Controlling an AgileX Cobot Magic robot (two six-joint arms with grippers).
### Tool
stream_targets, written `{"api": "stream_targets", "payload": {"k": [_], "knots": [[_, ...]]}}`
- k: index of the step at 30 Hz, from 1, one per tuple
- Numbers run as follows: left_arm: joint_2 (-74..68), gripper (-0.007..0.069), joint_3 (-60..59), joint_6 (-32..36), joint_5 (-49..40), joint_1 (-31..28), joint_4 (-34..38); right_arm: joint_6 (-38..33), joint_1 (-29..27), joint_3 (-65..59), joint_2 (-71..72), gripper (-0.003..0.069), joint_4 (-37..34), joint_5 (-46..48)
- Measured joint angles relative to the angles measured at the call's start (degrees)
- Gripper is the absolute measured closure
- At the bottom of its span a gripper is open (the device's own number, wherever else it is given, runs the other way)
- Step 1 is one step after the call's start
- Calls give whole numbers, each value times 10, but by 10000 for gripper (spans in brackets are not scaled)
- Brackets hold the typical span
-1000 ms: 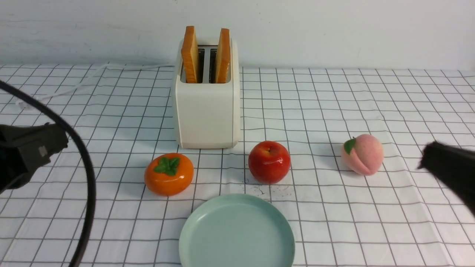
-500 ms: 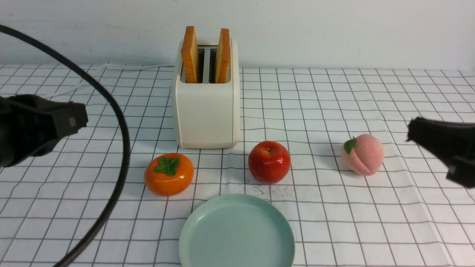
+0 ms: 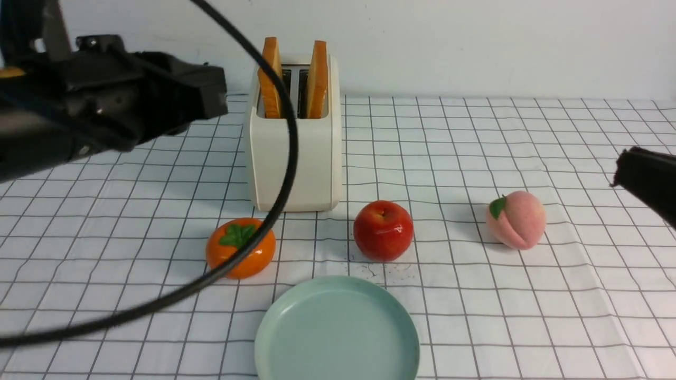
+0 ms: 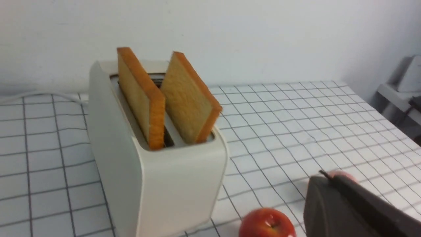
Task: Take toasted bread from bread machine on white checkered table place on plate.
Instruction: 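Reach for a toast slice standing in the toaster with the left gripper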
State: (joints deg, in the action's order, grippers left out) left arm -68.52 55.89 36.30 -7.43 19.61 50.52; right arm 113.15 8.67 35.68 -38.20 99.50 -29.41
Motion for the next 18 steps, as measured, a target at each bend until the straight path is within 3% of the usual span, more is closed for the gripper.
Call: {"api": "stream_targets", "payload": {"k": [3,8,9,10,11,15,18], "knots": [[-54,602,39,1,8,0,0,0,0,0,22,659,0,-7],[-195,350,153,1,12,0,0,0,0,0,51,659,0,-40],[-203,340,160,1,13,0,0,0,0,0,51,659,0,-40],[-231,252,183,1,26,0,0,0,0,0,51,659,0,-59],[-245,216,192,1,32,0,1,0,0,0,51,659,0,-64],[-272,102,218,1,66,0,0,0,0,0,51,659,0,-89],[-282,67,224,11,92,0,3,0,0,0,51,659,0,-93]]}}
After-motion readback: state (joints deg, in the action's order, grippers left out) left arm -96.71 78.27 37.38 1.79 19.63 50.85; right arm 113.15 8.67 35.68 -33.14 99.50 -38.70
